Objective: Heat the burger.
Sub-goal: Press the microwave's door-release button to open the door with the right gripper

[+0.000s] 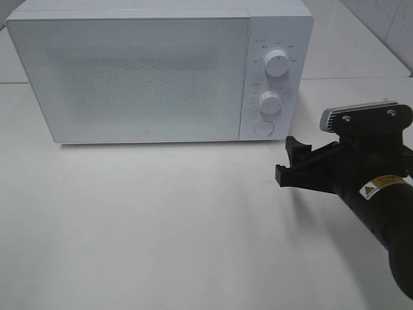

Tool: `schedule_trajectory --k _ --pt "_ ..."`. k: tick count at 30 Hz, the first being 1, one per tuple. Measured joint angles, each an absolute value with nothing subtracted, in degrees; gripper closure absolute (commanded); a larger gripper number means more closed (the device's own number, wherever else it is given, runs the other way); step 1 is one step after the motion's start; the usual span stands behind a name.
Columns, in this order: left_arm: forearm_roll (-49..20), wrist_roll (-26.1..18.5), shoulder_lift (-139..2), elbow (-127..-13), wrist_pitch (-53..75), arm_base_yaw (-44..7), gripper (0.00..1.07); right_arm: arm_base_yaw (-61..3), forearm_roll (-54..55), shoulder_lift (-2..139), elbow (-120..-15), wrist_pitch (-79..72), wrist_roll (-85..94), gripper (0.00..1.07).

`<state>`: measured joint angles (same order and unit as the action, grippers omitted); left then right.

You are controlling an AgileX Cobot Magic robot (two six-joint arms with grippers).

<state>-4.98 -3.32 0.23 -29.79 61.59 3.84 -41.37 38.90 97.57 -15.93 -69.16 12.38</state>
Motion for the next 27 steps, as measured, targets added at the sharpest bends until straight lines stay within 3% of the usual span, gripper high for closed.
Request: schedule_trajectory --k 16,27 --pt "-4.98 -3.32 0.23 -29.79 61.59 3.84 0.07 -44.0 41.08 99.24 -17.99 -69.16 7.28 0.35" --pt "-4.98 -3.32 0.23 -29.79 61.59 3.84 0.07 -44.0 41.14 99.24 -18.05 -69.16 -26.93 0.6"
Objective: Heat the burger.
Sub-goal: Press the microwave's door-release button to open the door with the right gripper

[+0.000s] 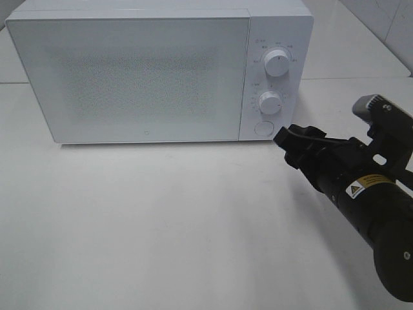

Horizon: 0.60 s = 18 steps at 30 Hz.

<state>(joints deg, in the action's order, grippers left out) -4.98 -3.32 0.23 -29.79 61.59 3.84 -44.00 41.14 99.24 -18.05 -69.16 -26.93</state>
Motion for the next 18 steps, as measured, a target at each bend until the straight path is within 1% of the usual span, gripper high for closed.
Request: schedule_trajectory --k 1,2,3,4,5,6,7,8,10,13,14,15,18 --pt "-4.98 -3.32 0.23 -29.79 61.59 3.84 0.07 -44.0 41.14 99.24 -18.05 -69.16 -34.61 0.65" --pt "-4.98 -3.32 0.23 -29.79 61.59 3.84 0.07 -44.0 41.14 99.24 -18.05 -69.16 -38.67 0.68" --pt "-4.98 -3.32 0.23 -29.79 61.59 3.84 0.07 -44.0 41.14 99.24 -18.05 -69.16 -38.67 0.68" --pt "-4.98 -3.32 0.23 -29.79 61.59 3.84 0.07 -44.0 41.2 99.24 -18.11 -69.16 -45.66 0.73" --pt "-4.98 -3.32 0.23 -29.79 61.59 3.84 0.07 -44.0 41.2 99.24 -18.11 -69.16 -45.66 0.73" --pt "-4.98 -3.32 0.23 -29.79 61.59 3.84 0.07 -44.0 41.2 99.24 -18.11 -69.16 -52.71 0.79" --pt "-4.98 -3.32 0.23 -29.79 61.59 3.84 0.07 -44.0 41.2 99.24 -18.11 -69.21 -55.29 0.82" --pt "-4.98 -3.32 0.23 -29.79 61.59 3.84 0.07 -44.0 41.2 99.24 -18.11 -69.21 -55.29 0.82" --pt "-4.98 -3.32 0.23 -29.79 61.59 3.84 0.07 -44.0 41.2 99.24 -18.11 -69.21 -64.69 0.93" --pt "-4.98 -3.32 0.23 -29.79 61.59 3.84 0.07 -44.0 41.2 99.24 -18.11 -69.1 -66.0 0.95" --pt "-4.98 -3.32 0.23 -29.79 61.59 3.84 0.07 -44.0 41.2 99.24 -18.11 -68.35 -68.53 1.02" --pt "-4.98 -3.32 0.23 -29.79 61.59 3.84 0.07 -44.0 41.25 99.24 -18.11 -67.49 -69.39 1.05" --pt "-4.98 -3.32 0.23 -29.79 61.59 3.84 0.07 -44.0 41.25 99.24 -18.11 -66.12 -70.93 1.07"
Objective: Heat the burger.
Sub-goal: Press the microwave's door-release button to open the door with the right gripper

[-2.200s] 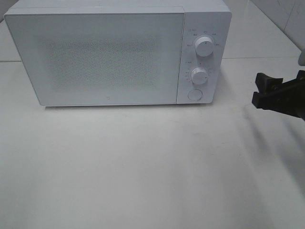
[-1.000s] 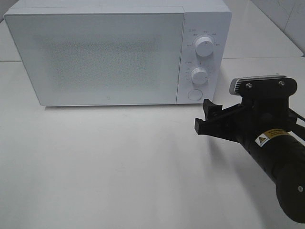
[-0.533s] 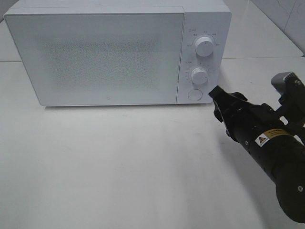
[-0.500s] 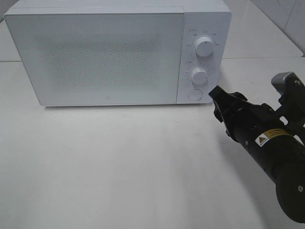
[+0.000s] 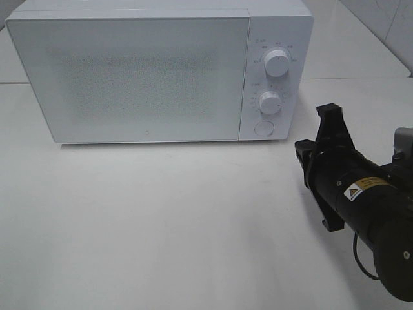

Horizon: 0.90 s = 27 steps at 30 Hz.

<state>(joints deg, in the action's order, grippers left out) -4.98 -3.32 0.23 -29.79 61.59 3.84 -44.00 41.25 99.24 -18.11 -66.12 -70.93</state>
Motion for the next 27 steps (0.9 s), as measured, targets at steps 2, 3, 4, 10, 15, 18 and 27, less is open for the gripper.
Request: schedule_trajectory --k 2,3,4,10,15,18,27 --pt "-4.98 -3.32 0.23 -29.79 61.59 3.84 0.07 -44.0 41.71 99.24 -18.22 -64.52 -72.71 1.07" --pt "-4.98 -3.32 0.23 -29.79 61.59 3.84 0.07 -44.0 41.71 99.24 -18.22 -64.52 -72.71 1.07" --pt "-4.98 -3.32 0.23 -29.79 61.59 3.84 0.07 -44.0 42.34 99.24 -18.68 -63.43 -73.45 1.07" --pt "-4.98 -3.32 0.23 -29.79 61.59 3.84 0.07 -44.0 44.06 99.64 -21.31 -61.88 -73.8 1.07" --pt "-4.98 -3.32 0.23 -29.79 61.59 3.84 0.07 -44.0 45.49 103.36 -23.72 -61.59 -74.37 1.07" --pt "-4.98 -3.32 0.23 -29.79 61.59 3.84 0.07 -44.0 45.55 105.94 -25.67 -61.54 -76.03 1.07" --pt "-4.98 -3.32 0.23 -29.79 61.59 3.84 0.07 -40.45 44.75 109.38 -31.91 -58.44 -76.09 1.07"
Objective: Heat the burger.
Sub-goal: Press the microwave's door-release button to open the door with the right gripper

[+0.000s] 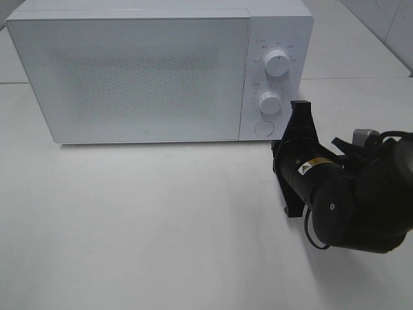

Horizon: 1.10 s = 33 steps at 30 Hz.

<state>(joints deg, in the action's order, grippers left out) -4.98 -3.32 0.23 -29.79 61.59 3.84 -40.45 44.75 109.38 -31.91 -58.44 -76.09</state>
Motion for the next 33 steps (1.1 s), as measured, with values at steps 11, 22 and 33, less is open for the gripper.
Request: schedule_trajectory --k 11,22,33 --pt "-4.98 -3.32 0.23 -29.79 61.59 3.84 0.07 -36.67 44.58 114.53 -39.42 -54.26 -73.22 1.07" --pt "-4.98 -3.32 0.23 -29.79 61.59 3.84 0.07 -33.98 42.86 118.72 -44.63 -54.03 -73.8 1.07" --pt "-4.98 -3.32 0.23 -29.79 61.59 3.84 0.07 -32.43 41.88 120.66 -47.38 -53.46 -74.37 1.07"
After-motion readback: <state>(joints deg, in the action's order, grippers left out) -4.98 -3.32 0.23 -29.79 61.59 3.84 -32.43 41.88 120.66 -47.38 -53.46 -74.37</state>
